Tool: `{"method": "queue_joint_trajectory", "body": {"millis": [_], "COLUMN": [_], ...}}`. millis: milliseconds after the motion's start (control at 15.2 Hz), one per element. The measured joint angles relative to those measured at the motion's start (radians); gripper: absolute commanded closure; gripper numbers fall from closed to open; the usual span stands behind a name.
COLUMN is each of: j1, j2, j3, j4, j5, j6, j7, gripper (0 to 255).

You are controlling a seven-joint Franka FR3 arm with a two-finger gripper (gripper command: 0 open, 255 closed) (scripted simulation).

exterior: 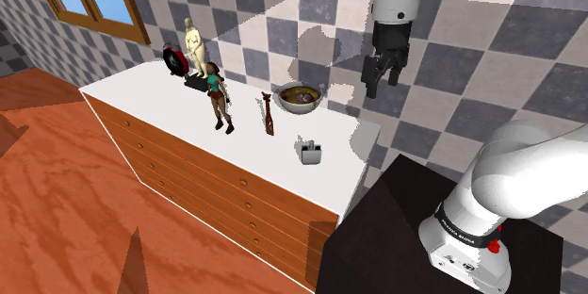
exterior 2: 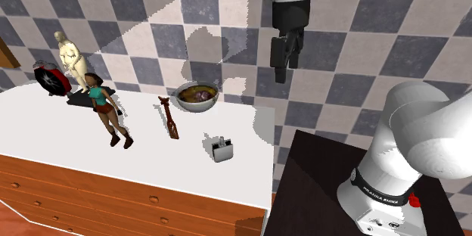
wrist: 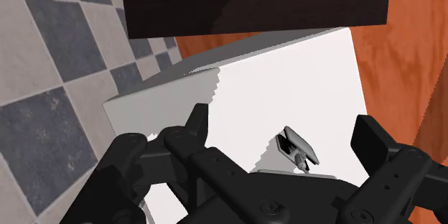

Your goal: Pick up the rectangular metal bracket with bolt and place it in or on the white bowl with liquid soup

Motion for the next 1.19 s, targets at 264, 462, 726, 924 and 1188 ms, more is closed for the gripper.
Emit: {"method": "queue_joint_trajectory", "body": {"millis": [264, 462, 726, 924, 1188], "j1": [-0.001, 0.0, 0.004, 0.01, 0.011], "j2": [0.034, 0.07, 0.159, 0.238, 0.379], "j3": [0.005, 0.013, 0.028, 0.042, 0.048], "j4": [-0.042, -0.113, -0.16, -0.192, -0.199], "j5": [0.011, 0.028, 0.054, 0.075, 0.096], "j6": [0.092, 0.226, 0.402, 0.545, 0.731], "j7": [0.012, 0.029, 0.055, 0.075, 0.083], "gripper": [0, 0, 0, 0, 0]}}
